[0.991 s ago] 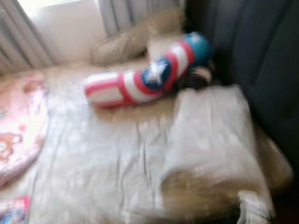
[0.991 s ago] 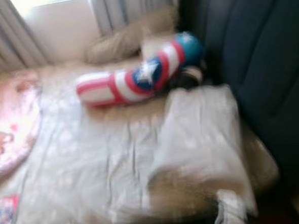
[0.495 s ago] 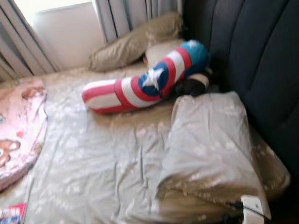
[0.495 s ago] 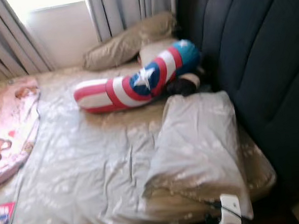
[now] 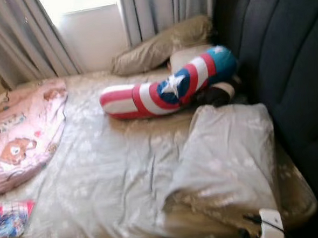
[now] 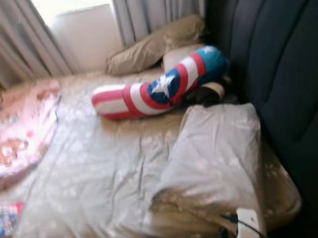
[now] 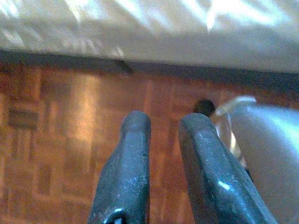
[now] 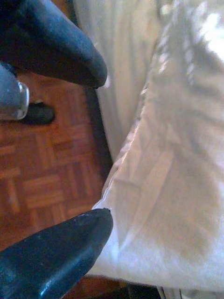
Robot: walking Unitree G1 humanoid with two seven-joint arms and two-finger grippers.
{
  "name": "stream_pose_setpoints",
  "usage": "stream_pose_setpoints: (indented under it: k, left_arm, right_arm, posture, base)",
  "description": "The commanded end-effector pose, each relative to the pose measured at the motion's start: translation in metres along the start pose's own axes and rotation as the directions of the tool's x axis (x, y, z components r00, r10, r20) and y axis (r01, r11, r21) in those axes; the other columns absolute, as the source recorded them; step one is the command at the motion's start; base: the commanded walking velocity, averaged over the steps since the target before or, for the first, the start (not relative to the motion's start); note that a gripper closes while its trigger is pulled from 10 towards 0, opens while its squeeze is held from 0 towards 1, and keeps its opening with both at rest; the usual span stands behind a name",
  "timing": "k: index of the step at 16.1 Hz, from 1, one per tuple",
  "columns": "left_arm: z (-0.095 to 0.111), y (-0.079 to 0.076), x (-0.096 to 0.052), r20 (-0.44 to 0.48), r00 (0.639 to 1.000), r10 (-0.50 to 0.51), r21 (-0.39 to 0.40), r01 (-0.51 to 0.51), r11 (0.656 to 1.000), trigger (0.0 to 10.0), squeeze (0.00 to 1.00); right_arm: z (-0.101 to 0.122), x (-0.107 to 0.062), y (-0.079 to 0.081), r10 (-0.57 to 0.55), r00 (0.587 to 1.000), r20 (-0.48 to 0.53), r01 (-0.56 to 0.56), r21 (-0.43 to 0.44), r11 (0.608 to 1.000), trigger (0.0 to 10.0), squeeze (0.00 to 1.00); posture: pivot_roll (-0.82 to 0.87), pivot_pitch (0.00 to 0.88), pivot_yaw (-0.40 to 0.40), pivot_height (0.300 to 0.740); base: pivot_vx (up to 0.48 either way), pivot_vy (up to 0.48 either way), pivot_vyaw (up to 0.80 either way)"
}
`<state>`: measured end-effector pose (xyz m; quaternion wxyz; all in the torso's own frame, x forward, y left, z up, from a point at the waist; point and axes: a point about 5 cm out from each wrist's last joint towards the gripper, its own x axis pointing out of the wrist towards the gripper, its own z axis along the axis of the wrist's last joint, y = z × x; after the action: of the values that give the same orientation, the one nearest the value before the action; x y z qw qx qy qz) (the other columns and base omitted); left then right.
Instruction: Clean up the room
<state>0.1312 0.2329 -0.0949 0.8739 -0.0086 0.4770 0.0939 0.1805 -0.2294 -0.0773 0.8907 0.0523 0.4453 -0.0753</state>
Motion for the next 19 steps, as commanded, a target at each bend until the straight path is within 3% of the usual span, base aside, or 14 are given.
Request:
stream_pose_setpoints:
  k: [1, 8, 11, 12, 13, 14, 16, 18, 19]
  left_arm:
    - [-0.007, 0.003, -0.002, -0.025, 1.0, 0.002, 0.022, -0.001, 1.0, 10.0, 0.0]
    - [-0.005, 0.003, -0.002, 0.017, 1.0, 0.0, -0.021, 0.0, 1.0, 10.0, 0.0]
    - [-0.001, 0.002, -0.002, 0.049, 0.999, 0.002, -0.034, 0.0, 0.999, 10.0, 0.0]
    - [0.002, 0.002, -0.002, 0.071, 0.997, 0.001, -0.034, 0.002, 0.999, 10.0, 0.0]
    - [0.002, 0.001, -0.002, 0.074, 0.997, 0.001, -0.035, 0.002, 0.999, 10.0, 0.0]
    - [0.003, 0.0, -0.002, 0.084, 0.997, 0.002, -0.038, 0.002, 0.999, 10.0, 0.0]
    - [0.005, 0.0, -0.002, 0.11, 0.994, 0.01, -0.056, -0.004, 0.998, 10.0, 0.0]
    - [0.007, 0.001, -0.002, 0.127, 0.992, 0.016, -0.057, -0.008, 0.998, 10.0, 0.0]
    - [0.04, -0.006, 0.001, 0.257, 0.966, 0.013, -0.021, -0.008, 1.0, 10.0, 0.0]
  right_arm:
    - [-0.003, 0.0, 0.004, 0.007, 1.0, -0.005, -0.007, 0.008, 1.0, 10.0, 0.0]
    - [-0.001, 0.0, 0.004, -0.005, 0.999, 0.033, 0.003, 0.04, 0.999, 10.0, 0.0]
    - [0.008, 0.0, 0.004, 0.002, 0.993, 0.117, -0.007, 0.038, 0.999, 10.0, 0.0]
    - [0.016, -0.001, 0.004, 0.012, 0.982, 0.186, -0.021, 0.049, 0.999, 10.0, 0.0]
    - [0.038, 0.001, 0.013, 0.035, 0.966, 0.255, -0.044, 0.03, 0.999, 10.0, 0.0]
    - [0.098, 0.001, 0.031, 0.083, 0.895, 0.438, -0.084, -0.018, 0.996, 10.0, 0.0]
    - [0.122, -0.005, 0.038, 0.142, 0.831, 0.539, -0.121, -0.076, 0.99, 10.0, 0.0]
    - [0.126, -0.008, 0.043, 0.164, 0.803, 0.574, -0.138, -0.088, 0.986, 10.0, 0.0]
    - [0.124, -0.008, 0.044, 0.161, 0.793, 0.587, -0.145, -0.076, 0.987, 10.0, 0.0]
  posture:
    - [0.02, 0.0, 0.06, 0.74]
    - [0.01, 0.0, 0.049, 0.74]
    - [0.0, 0.0, 0.039, 0.74]
    - [0.0, 0.0, 0.041, 0.74]
    - [-0.01, 0.0, 0.043, 0.74]
    - [-0.02, 0.0, 0.044, 0.74]
    - [-0.02, 0.0, 0.038, 0.74]
    - [-0.02, 0.0, 0.038, 0.74]
    - [-0.02, 0.0, 0.038, 0.74]
  base:
    - [0.0, -0.382, 0.0]
    - [0.0, 0.0, 0.0]
    - [0.0, 0.0, 0.0]
    - [0.0, 0.0, 0.0]
    - [0.0, 0.0, 0.0]
    - [0.0, 0.0, 0.0]
    - [0.0, 0.0, 0.0]
    - [0.0, 0.0, 0.0]
    - [0.0, 0.0, 0.0]
